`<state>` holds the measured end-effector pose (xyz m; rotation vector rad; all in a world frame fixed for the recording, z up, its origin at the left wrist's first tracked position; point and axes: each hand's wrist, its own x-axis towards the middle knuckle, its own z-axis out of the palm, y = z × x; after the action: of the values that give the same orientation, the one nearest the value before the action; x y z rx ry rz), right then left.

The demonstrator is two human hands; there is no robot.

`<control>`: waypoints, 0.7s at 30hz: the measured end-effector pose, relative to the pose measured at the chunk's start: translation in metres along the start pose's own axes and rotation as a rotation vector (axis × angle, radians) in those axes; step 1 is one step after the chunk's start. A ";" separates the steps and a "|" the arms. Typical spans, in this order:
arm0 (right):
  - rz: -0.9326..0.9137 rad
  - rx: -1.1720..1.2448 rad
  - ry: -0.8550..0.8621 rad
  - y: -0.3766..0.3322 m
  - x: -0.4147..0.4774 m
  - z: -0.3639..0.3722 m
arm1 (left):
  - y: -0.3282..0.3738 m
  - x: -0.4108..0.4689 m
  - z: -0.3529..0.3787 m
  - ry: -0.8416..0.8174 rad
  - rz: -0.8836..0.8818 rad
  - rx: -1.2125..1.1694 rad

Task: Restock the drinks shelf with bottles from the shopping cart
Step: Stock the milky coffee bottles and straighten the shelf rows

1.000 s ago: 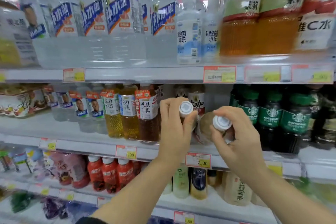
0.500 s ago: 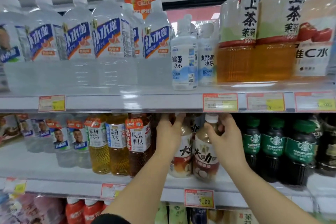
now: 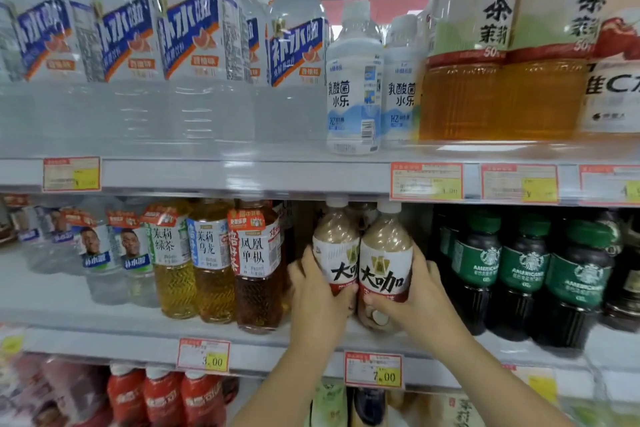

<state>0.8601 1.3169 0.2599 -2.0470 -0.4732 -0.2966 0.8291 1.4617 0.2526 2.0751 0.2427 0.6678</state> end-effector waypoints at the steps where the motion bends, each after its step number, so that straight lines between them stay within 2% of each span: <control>1: -0.015 0.001 -0.006 0.001 0.006 0.001 | -0.002 0.007 0.001 0.000 -0.003 0.005; 6: 0.035 0.081 -0.008 0.009 0.020 0.016 | -0.014 0.035 0.009 0.041 -0.060 0.004; 14: 0.043 -0.015 -0.003 0.014 0.026 0.027 | -0.028 0.073 0.024 -0.022 -0.138 0.134; 21: 0.024 -0.042 0.003 0.014 0.025 0.028 | -0.031 0.099 0.033 -0.029 -0.201 0.082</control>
<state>0.8896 1.3400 0.2452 -2.0915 -0.4439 -0.2977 0.9321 1.4967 0.2491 2.1025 0.4618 0.5129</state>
